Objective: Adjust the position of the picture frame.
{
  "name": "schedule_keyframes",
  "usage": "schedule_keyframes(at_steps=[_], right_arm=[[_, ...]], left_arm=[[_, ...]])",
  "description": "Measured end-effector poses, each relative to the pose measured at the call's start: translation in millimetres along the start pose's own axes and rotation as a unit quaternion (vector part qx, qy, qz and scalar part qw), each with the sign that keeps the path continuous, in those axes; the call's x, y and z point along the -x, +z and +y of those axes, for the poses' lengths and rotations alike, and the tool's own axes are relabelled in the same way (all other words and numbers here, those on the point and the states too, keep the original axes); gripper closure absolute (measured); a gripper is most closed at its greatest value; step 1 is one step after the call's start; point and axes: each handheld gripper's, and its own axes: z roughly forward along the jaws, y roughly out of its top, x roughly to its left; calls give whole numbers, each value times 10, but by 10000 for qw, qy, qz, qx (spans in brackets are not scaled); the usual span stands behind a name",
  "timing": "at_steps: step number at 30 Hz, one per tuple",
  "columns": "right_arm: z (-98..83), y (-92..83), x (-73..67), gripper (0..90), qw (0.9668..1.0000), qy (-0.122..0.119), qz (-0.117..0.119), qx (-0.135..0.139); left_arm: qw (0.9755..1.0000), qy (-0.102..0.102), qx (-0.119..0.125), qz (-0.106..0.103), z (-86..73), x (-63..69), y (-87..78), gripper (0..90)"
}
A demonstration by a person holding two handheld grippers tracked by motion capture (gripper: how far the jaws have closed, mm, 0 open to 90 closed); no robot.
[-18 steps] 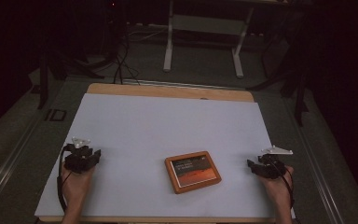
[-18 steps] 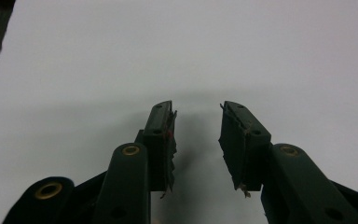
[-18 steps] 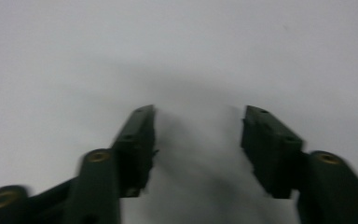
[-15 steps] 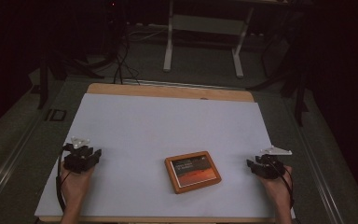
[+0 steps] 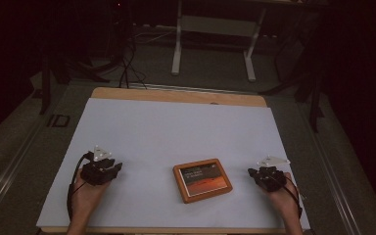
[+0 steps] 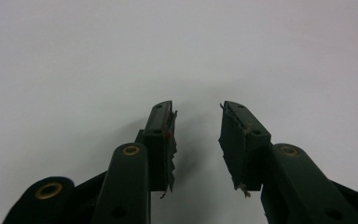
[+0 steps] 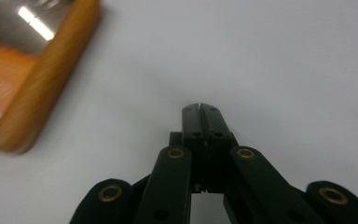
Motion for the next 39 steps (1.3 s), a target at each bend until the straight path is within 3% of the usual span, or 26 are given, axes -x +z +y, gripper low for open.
schedule_keyframes(at_steps=[10,15,23,34,36,39], right_arm=[[54,-138,-192,899,9971,-516,560,11],[88,-177,-246,899,9956,-523,774,51],[97,-205,-435,900,9909,-870,1026,2],[120,-283,-720,900,9805,-1346,1431,-20],[122,-287,-739,900,9799,-1368,1452,-25],[129,-298,-833,900,9756,-1503,1601,-19]], left_arm=[[9999,120,0,-68,1,37,20,638],[9999,59,42,-131,-5,33,18,636],[9999,84,35,-122,-5,45,22,633],[9998,75,60,-163,-8,48,18,634],[9998,74,64,-158,-9,53,21,634],[9998,92,60,-158,-8,58,22,634]])
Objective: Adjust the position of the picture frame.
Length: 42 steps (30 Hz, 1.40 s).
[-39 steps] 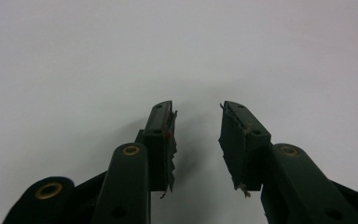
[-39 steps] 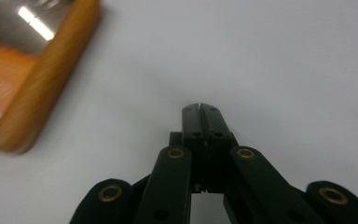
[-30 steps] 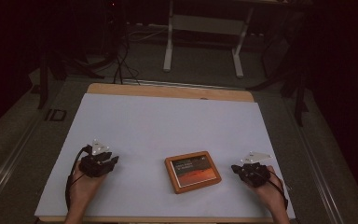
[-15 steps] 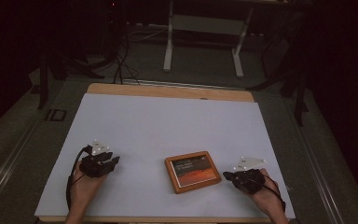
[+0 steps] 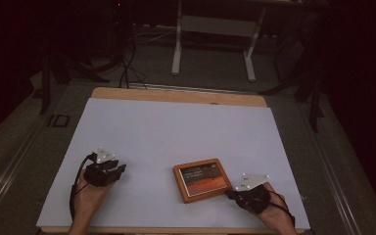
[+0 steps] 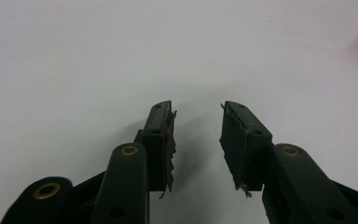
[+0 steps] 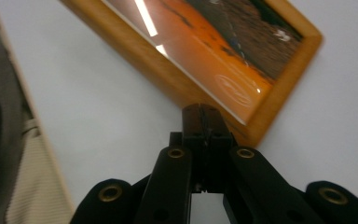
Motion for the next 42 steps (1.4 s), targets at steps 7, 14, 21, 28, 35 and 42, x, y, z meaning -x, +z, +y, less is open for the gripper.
schedule_keyframes(at_steps=[7,14,21,28,35,42], right_arm=[[49,97,-152,900,9995,-178,262,11],[129,247,-280,900,9982,-345,481,60],[277,343,-414,900,9957,-566,709,179],[377,361,-452,900,9940,-676,813,275],[410,255,-364,900,9942,-620,767,431],[441,209,-109,900,9971,-431,422,467]], left_arm=[[10000,29,1,-17,2,14,4,634],[10000,75,-20,-46,4,31,11,637],[9999,106,-18,-86,6,55,15,639],[9992,239,36,-308,28,165,-23,657],[9970,516,85,-575,58,337,-41,696],[9895,816,160,-1182,79,563,-100,860]])
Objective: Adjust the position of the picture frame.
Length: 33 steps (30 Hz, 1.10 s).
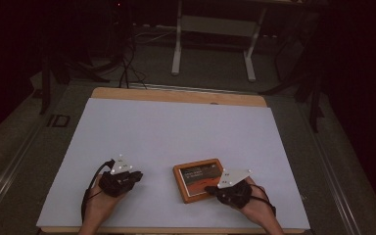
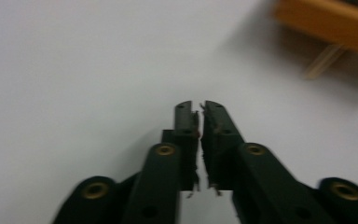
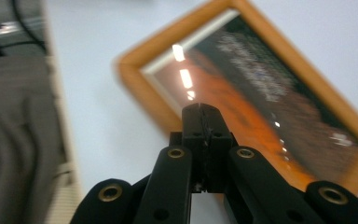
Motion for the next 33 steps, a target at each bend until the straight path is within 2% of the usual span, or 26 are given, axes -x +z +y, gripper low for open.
schedule_keyframes(at_steps=[1,2,3,4,7,10,13,16,19,22,24,25,26,28,29,32,33], right_arm=[[2,5,41,900,10000,20,-55,-18],[2,5,41,900,10000,20,-55,-18],[4,16,100,900,9999,54,-122,-29],[14,50,214,900,9994,99,-329,-83],[32,111,348,900,9984,159,-536,-127],[49,184,486,900,9974,295,-643,-116],[70,229,597,900,9964,416,-743,-43],[85,265,731,900,9955,616,-723,47],[85,307,848,900,9941,782,-741,80],[87,378,945,900,9931,907,-740,47],[89,414,971,900,9927,944,-749,5],[89,433,984,900,9925,972,-742,-9],[89,433,984,900,9925,972,-742,-9],[87,478,1021,900,9919,1026,-752,-55],[87,478,1021,900,9919,1026,-752,-55],[85,516,1060,900,9913,1074,-753,-95],[85,516,1060,900,9913,1074,-753,-95]], left_arm=[[9999,84,33,-105,18,51,-1,879],[9999,84,33,-105,18,51,-1,890],[9992,257,88,-290,51,148,4,890],[9987,337,85,-377,63,187,10,894],[9973,507,54,-521,85,299,41,895],[9961,615,52,-627,103,376,60,895],[9947,632,150,-792,120,432,62,895],[9922,609,284,-1048,138,516,68,895],[9893,668,396,-1236,165,617,76,895],[9870,749,438,-1355,184,702,85,895],[9851,834,445,-1434,197,767,97,895],[9831,913,433,-1524,211,836,111,895],[9831,913,433,-1524,211,836,111,895],[9796,989,440,-1692,228,928,134,895],[9796,989,440,-1692,228,928,134,895],[9764,1091,385,-1822,240,1018,177,895],[9764,1091,385,-1822,240,1018,177,895]])
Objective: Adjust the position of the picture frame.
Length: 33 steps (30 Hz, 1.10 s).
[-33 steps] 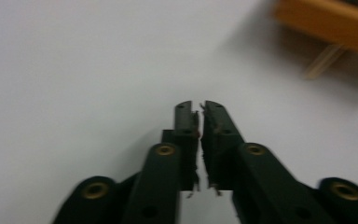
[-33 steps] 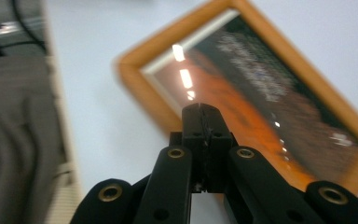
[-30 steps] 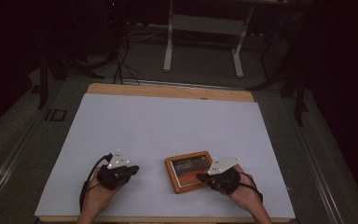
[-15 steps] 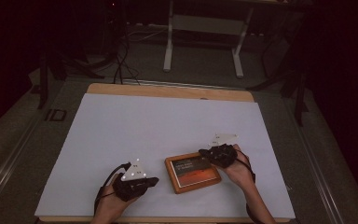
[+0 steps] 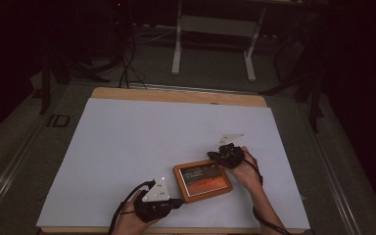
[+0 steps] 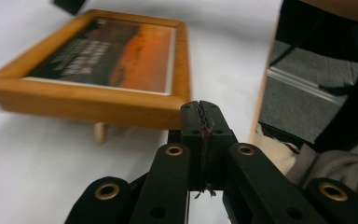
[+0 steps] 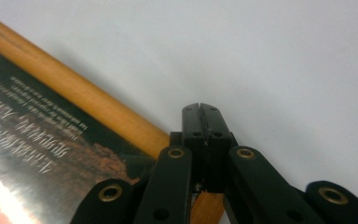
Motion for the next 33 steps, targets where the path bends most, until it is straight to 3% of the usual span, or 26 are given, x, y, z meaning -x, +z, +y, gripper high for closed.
schedule_keyframes(at_steps=[1,4,8,18,23,33], right_arm=[[3,11,7,900,10000,35,16,-20],[17,60,22,900,9999,82,72,-52],[29,82,31,900,9999,70,108,-90],[28,122,65,900,9998,104,111,-140],[27,120,75,900,9998,127,112,-136],[14,49,121,900,9997,157,24,-193]], left_arm=[[9999,115,-85,-56,-2,64,102,895],[9993,210,-296,-53,-14,108,244,895],[9985,275,-425,210,-10,113,350,895],[9988,146,-428,203,0,56,350,897],[9981,118,-495,335,10,37,337,897],[9962,-179,-586,623,14,-133,300,898]])
